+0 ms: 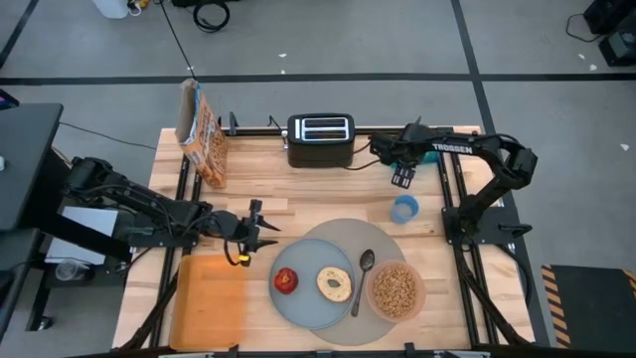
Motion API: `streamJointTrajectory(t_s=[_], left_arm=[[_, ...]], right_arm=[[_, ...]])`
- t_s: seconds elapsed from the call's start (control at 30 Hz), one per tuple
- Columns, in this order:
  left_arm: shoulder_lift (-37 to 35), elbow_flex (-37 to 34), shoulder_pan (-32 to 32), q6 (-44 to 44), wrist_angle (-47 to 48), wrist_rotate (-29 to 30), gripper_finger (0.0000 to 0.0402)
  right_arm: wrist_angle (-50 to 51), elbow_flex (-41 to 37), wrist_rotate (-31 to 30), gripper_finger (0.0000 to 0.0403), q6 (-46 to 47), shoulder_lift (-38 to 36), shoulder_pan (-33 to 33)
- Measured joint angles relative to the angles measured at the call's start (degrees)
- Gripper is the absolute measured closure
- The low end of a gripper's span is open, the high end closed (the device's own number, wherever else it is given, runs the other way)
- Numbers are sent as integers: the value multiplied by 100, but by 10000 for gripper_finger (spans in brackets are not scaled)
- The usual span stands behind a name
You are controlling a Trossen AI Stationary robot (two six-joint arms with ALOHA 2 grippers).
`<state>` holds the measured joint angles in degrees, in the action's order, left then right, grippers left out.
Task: Arrange a breakfast setting
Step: Move the blue cup to the top of the table placemat
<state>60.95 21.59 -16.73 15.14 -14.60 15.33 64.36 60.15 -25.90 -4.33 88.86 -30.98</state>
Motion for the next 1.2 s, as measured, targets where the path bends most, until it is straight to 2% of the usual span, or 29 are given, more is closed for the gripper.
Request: streamJointTrajectory(t_s=[0.2,0.3,0.4,0.53,0.67,0.73,0.8,1.03,1.2], left_arm=[[0,-1,0,-81,87,8,239],[3,-3,18,71,-393,15,239],[93,137,217,-21,-1177,63,239],[429,1030,649,-272,-456,-77,239],[1188,1956,1205,-470,-162,-1076,239],[1664,2385,1473,-642,-193,-1665,239],[2183,2799,1703,-738,-279,-1957,239],[4036,4560,2219,-866,-204,-1998,239],[4767,5274,2279,-737,-264,-1994,239]], right_arm=[[999,482,-62,183,349,0,159],[1350,694,-233,189,470,-9,244],[1057,806,-216,195,479,-172,174],[393,804,24,198,324,-377,-277],[2,804,280,199,561,-494,-619],[103,804,296,199,602,-511,-683],[249,804,266,199,549,-541,-707],[216,848,502,199,53,-566,-936],[230,849,369,198,-508,-562,-1095]])
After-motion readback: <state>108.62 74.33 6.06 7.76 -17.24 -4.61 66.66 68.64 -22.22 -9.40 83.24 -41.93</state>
